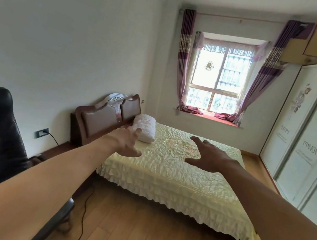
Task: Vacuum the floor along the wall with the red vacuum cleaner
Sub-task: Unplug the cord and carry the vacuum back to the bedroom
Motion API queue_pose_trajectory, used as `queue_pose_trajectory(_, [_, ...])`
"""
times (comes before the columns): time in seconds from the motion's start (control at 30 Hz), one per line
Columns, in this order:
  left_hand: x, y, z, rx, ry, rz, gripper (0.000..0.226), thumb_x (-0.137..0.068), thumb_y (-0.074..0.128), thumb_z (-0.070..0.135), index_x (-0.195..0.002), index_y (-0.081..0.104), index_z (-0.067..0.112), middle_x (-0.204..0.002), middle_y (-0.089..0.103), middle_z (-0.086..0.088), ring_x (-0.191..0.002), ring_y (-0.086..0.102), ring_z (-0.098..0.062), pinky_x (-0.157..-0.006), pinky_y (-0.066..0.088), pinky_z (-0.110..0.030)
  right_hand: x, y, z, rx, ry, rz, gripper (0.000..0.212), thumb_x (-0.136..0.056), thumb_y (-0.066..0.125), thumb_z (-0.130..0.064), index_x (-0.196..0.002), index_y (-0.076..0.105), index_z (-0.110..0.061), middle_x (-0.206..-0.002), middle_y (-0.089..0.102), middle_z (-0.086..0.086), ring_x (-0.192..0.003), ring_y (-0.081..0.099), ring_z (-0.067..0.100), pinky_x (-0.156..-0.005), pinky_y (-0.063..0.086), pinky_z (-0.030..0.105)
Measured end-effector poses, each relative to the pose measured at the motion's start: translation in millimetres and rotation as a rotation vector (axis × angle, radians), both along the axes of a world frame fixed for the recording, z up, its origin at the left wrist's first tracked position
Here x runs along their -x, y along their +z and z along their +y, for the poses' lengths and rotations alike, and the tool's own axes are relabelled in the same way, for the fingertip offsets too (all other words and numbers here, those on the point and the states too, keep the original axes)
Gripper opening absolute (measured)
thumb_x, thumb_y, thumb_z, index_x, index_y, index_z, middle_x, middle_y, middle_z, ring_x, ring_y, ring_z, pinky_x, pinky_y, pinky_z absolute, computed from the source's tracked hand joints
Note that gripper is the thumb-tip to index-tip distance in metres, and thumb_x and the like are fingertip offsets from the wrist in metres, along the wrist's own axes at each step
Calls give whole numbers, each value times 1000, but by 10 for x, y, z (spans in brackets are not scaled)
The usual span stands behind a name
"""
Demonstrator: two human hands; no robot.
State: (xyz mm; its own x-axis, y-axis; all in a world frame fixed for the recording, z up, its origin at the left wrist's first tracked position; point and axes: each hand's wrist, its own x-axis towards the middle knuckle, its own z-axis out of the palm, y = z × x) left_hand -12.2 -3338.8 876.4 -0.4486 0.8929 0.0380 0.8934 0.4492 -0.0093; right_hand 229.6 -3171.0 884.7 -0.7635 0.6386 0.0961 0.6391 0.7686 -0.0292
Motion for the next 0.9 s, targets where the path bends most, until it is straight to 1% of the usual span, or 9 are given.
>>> queue_pose_trajectory(0.1, [184,-10,296,-7,-1,-9,96,-84,59,61,-156,8,23,-154,31,-13,-137,40,-32,-108,40,-44,150,27,324,2,4,16,88,-88,60,-62,-155,12,-31,-143,44,15,-127,50,34,-97,47,47])
queue_pose_trajectory(0.2, [477,0,641,-25,-1,-9,96,-84,60,61,-155,11,22,-150,34,-12,-135,42,-30,-106,41,-45,415,67,716,-19,4,34,86,-88,61,-61,-154,15,-30,-138,48,16,-123,52,35,-94,47,45])
queue_pose_trajectory(0.43, [1548,27,1589,-18,10,-49,95,-86,60,59,-156,9,20,-155,29,-12,-139,39,-30,-109,39,-44,1545,79,1684,-40,43,-2,84,-89,60,-61,-154,15,-31,-140,47,14,-123,52,34,-88,44,42])
queue_pose_trajectory(0.53, [2026,64,1950,-36,22,-47,95,-86,61,57,-157,11,18,-153,33,-13,-139,39,-30,-110,38,-42,2105,161,2071,-40,64,18,85,-89,60,-61,-155,15,-31,-141,45,14,-125,50,35,-93,45,45])
queue_pose_trajectory(0.63, [2469,121,2267,-66,23,-43,90,-84,63,54,-153,22,15,-147,41,-13,-134,43,-29,-108,39,-39,2614,203,2413,-41,113,20,85,-89,61,-59,-154,16,-29,-139,46,15,-123,51,36,-97,45,47])
queue_pose_trajectory(0.67, [2588,127,2359,-60,30,-49,90,-84,64,54,-153,23,14,-148,40,-14,-135,43,-29,-109,39,-39,2762,214,2515,-44,120,18,85,-88,61,-59,-154,16,-30,-139,46,15,-124,51,36,-97,45,47])
queue_pose_trajectory(0.77, [2946,128,2657,-26,72,-44,94,-85,64,54,-156,16,14,-155,30,-17,-141,37,-31,-114,35,-41,3211,251,2836,-44,144,33,85,-88,60,-60,-154,15,-31,-141,45,14,-125,50,35,-95,45,47])
queue_pose_trajectory(0.83, [3178,98,2826,-25,91,-44,94,-85,63,55,-156,16,14,-155,31,-17,-140,37,-31,-113,35,-40,3513,255,3032,-40,183,39,84,-88,60,-61,-153,16,-31,-139,46,14,-124,51,35,-94,45,47])
queue_pose_trajectory(0.9, [3405,49,2980,-23,111,-32,93,-85,63,55,-155,17,15,-152,36,-15,-138,40,-29,-110,37,-37,3807,229,3219,-38,221,49,83,-88,59,-61,-153,17,-31,-138,47,14,-124,51,36,-95,46,48])
